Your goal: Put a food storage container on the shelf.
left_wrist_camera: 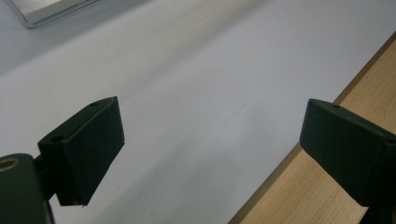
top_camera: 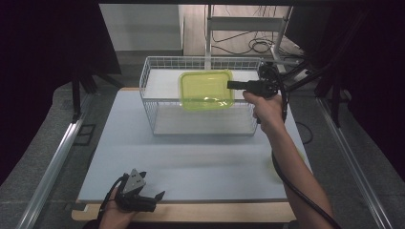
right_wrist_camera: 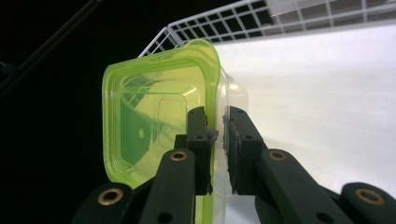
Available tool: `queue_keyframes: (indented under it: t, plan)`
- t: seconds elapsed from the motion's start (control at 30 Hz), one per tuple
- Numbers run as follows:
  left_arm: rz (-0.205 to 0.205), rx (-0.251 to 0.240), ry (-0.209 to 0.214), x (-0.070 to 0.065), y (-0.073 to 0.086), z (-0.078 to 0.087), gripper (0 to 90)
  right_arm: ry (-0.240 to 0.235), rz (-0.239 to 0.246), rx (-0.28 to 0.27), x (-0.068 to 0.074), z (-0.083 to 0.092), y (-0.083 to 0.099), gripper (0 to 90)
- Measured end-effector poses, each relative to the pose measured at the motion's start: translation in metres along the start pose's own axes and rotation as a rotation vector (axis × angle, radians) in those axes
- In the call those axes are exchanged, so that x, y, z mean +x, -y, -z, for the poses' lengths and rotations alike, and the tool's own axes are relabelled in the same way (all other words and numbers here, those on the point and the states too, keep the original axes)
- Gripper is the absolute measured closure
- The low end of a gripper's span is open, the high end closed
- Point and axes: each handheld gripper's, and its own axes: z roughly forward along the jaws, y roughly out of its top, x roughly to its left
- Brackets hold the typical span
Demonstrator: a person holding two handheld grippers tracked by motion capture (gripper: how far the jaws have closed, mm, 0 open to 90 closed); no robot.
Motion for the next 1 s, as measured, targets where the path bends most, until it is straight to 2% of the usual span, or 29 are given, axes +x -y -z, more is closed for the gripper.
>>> queue_keyframes:
  t: [0.3,0.63,0.8,0.9,1.0]
  plan:
    - [-0.008,0.001,0.0,0.0,0.0,0.0,6.2,0.06,-0.02,-0.026,-0.005,-0.01,-0.018,80.4]
    - [-0.007,0.003,0.004,0.0,0.0,0.0,6.2,0.102,-0.031,-0.023,-0.01,-0.023,-0.024,80.2]
    - [-0.009,0.004,0.005,-0.001,0.0,-0.001,6.2,0.108,-0.04,-0.027,-0.012,-0.025,-0.024,79.7]
    - [-0.013,0.007,0.006,-0.001,0.0,-0.001,6.2,0.142,-0.017,-0.012,-0.012,-0.027,-0.025,76.6]
    - [-0.015,0.008,0.008,-0.001,0.0,-0.001,6.2,0.195,0.022,0.005,-0.009,-0.029,-0.026,72.6]
